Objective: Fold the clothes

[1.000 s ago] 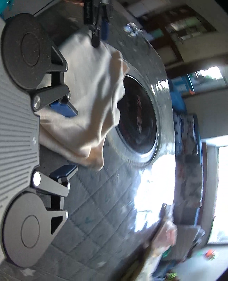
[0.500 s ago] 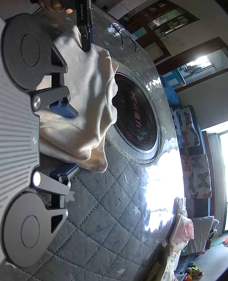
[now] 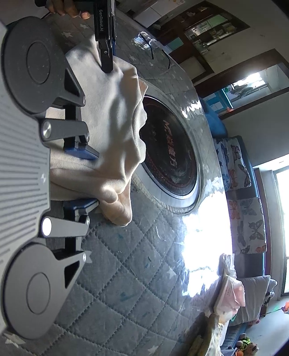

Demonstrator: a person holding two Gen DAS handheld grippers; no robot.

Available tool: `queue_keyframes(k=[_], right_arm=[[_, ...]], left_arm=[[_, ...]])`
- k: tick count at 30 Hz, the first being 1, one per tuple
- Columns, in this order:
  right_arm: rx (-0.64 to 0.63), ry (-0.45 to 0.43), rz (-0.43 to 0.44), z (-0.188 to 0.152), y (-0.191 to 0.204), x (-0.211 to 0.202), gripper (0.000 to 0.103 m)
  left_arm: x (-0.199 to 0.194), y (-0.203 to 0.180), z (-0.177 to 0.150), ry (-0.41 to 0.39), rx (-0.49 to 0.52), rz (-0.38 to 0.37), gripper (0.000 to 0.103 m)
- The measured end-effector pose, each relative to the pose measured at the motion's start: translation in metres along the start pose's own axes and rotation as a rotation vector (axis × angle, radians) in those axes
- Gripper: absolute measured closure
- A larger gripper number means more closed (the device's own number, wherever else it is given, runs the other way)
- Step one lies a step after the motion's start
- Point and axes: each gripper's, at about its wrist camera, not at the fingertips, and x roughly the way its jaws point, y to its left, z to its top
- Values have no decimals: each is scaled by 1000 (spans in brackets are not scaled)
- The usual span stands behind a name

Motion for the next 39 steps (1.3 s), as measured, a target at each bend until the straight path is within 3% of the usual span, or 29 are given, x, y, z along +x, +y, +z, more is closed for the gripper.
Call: queue_keyframes(k=[5, 8, 11, 16, 19, 21, 22, 25, 29, 39], right_arm=[[-14, -5, 7, 0, 2, 0, 75], [-29, -13, 2, 1, 3, -1, 80], [-39, -23, -4, 1, 4, -3, 83], [-34, -21, 1, 1, 1, -2, 83], [-24, -17, 6, 1, 0, 0, 75], [-15, -14, 9, 0, -1, 1, 73], [-12, -16, 12, 0, -2, 2, 73], [-16, -24, 14, -1, -1, 0, 80], [-48, -52, -2, 1, 2, -7, 88], [-93, -131, -87, 14, -8, -31, 89]], left_arm=[[-1, -3, 0, -6, 4, -3, 68], [-3, -4, 1, -8, 13, 7, 68], [-4, 0, 1, -12, 3, 21, 61], [-5, 5, -1, -18, -12, 39, 53], [-3, 7, -1, -12, -23, 22, 54], [-2, 9, 0, -12, -36, 8, 57], [-1, 9, 1, -9, -44, -6, 65], [-1, 7, 3, -5, -56, -29, 77], [-6, -5, 7, -26, -13, -17, 81], [4, -43, 24, -60, 66, -68, 82]])
